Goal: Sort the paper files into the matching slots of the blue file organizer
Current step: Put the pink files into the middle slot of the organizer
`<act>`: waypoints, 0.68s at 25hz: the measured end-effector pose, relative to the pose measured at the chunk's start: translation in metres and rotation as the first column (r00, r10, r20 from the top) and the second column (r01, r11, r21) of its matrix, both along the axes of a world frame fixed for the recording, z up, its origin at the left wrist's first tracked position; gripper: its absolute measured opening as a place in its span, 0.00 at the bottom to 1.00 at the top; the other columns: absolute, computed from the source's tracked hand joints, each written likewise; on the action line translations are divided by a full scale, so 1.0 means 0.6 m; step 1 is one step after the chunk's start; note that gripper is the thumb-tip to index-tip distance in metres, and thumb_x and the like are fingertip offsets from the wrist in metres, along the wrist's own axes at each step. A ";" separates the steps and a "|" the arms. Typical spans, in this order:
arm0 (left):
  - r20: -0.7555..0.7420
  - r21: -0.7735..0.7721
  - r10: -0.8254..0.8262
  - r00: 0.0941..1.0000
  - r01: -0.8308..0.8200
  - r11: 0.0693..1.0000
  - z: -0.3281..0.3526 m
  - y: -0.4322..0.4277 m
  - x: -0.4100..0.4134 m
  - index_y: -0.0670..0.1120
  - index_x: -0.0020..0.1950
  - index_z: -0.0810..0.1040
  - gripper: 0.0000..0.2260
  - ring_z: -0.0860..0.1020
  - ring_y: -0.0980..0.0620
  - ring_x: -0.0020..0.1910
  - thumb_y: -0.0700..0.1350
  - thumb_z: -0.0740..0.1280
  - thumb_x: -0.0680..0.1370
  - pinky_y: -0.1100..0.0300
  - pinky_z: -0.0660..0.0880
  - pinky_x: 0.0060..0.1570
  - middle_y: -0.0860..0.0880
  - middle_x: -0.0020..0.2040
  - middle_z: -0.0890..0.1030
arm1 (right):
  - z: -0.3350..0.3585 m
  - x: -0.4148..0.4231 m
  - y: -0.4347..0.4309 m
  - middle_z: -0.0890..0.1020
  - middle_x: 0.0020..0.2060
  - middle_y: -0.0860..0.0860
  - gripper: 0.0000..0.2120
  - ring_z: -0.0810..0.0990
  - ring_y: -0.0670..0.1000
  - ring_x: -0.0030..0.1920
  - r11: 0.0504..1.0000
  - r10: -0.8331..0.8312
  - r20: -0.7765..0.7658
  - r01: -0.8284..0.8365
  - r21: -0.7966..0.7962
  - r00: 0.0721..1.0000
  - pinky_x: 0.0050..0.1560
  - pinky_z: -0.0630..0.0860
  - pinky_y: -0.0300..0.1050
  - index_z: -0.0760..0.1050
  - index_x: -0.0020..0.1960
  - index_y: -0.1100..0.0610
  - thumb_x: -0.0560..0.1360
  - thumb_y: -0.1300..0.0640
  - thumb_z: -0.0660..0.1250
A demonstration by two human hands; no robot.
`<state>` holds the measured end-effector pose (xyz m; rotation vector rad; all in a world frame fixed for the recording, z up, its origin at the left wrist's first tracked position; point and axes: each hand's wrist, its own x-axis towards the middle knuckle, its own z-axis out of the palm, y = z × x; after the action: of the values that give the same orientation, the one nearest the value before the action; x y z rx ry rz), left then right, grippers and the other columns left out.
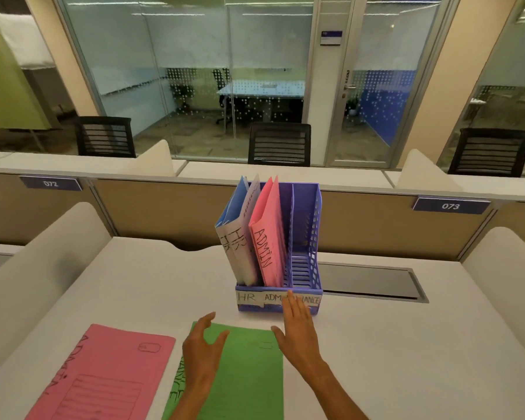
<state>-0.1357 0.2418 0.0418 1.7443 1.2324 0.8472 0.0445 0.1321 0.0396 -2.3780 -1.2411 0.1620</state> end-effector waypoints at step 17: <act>-0.297 -0.128 0.207 0.932 -0.254 0.959 -0.061 0.153 -0.460 0.42 0.59 0.79 0.18 0.77 0.43 0.61 0.35 0.75 0.70 0.51 0.71 0.64 0.41 0.61 0.79 | -0.082 -0.465 0.114 0.67 0.71 0.57 0.28 0.63 0.57 0.72 0.837 0.429 -0.254 -0.487 -0.250 0.867 0.70 0.63 0.52 0.58 0.74 0.51 0.76 0.48 0.62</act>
<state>-0.4117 0.3334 0.0053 1.6447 1.6751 0.6199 -0.2345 0.2004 -0.0095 -2.1856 -1.7807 0.7661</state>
